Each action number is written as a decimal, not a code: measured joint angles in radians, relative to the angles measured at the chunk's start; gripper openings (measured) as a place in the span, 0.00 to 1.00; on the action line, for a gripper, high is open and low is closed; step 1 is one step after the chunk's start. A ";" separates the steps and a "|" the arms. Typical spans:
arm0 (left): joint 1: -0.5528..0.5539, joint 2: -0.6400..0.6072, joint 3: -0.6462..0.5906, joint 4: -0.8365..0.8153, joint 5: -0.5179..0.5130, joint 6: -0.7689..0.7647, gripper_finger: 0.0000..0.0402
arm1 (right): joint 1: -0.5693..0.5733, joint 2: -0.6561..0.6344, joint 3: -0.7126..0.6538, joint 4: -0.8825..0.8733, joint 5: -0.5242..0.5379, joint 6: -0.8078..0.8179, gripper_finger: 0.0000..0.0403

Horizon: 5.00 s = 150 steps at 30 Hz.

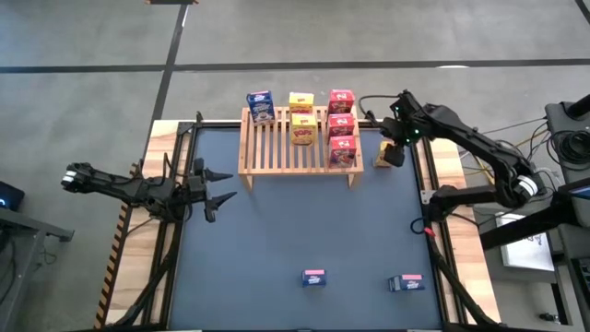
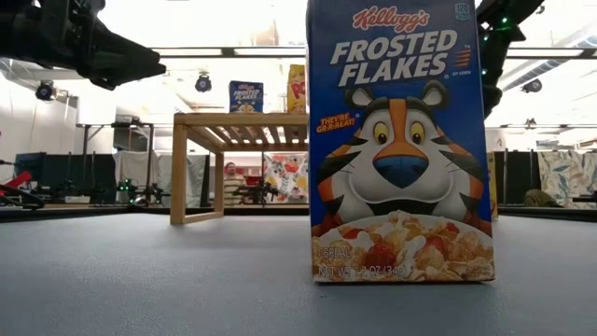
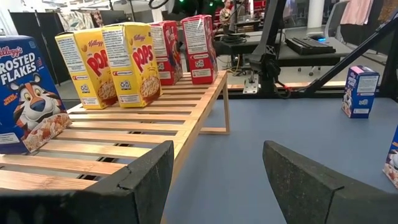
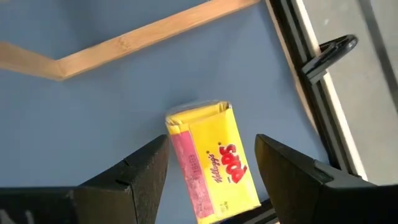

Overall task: Stack cereal on shelf
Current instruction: Put the yellow cereal box on the shelf aligned with the other yellow cereal boxes

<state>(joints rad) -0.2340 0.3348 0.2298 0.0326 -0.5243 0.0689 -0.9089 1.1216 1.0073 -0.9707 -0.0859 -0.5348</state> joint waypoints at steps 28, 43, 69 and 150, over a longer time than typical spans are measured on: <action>0.000 0.001 0.000 -0.002 0.000 0.000 0.58 | -0.010 0.151 0.018 -0.003 0.011 -0.035 0.72; 0.000 0.001 0.000 -0.002 0.002 0.000 0.58 | -0.021 0.145 -0.011 0.000 0.032 0.025 0.53; 0.000 0.001 0.000 -0.001 0.002 0.000 0.58 | -0.021 0.051 0.069 -0.091 0.102 0.121 0.32; 0.057 0.676 1.109 -0.436 0.002 0.033 0.88 | 0.413 0.388 1.130 -0.072 -0.523 0.201 0.34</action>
<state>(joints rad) -0.1770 1.0108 1.3390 -0.4031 -0.5219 0.1019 -0.4959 1.5095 2.1376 -1.0428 -0.6086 -0.3336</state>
